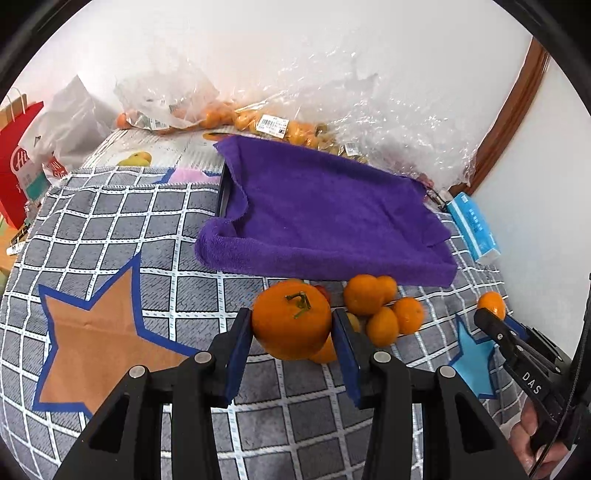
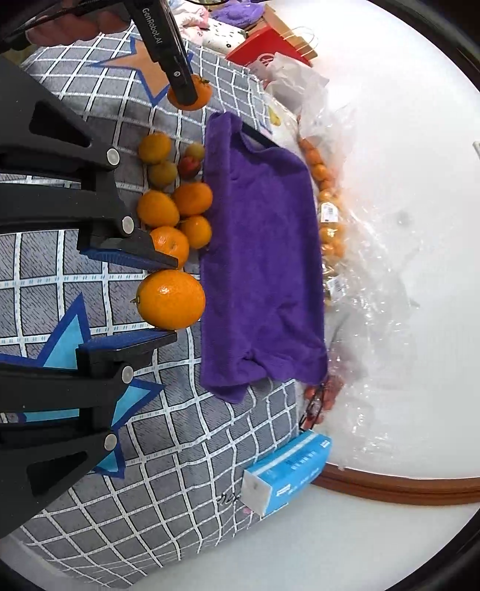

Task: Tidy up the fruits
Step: 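Lift both held fruits and carry them over the purple towel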

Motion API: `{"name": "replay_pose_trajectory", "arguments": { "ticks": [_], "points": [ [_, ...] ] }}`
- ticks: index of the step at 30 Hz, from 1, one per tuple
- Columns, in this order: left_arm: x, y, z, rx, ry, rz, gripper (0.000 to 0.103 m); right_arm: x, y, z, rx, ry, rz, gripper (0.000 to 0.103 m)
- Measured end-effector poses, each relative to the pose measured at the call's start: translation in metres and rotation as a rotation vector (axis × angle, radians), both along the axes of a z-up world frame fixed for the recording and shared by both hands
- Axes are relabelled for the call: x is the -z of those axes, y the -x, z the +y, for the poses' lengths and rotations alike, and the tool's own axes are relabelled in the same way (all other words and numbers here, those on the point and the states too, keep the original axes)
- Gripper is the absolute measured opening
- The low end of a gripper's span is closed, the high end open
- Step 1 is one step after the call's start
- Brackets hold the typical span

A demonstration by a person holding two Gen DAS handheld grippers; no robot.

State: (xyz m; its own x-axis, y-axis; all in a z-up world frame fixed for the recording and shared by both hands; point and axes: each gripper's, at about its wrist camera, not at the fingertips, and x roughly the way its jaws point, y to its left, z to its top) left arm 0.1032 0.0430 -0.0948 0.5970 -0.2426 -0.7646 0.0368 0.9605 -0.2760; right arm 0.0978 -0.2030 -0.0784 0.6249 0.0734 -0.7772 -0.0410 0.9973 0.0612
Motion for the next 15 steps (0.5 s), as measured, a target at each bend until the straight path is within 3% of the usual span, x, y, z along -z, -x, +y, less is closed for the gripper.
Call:
{"name": "replay_pose_trajectory", "arguments": {
  "ticks": [15],
  "points": [
    [-0.055,0.002,-0.004,-0.009,0.003,-0.09,0.041,-0.042,0.0,0.004,0.008,0.002,-0.066,0.032]
  ]
}}
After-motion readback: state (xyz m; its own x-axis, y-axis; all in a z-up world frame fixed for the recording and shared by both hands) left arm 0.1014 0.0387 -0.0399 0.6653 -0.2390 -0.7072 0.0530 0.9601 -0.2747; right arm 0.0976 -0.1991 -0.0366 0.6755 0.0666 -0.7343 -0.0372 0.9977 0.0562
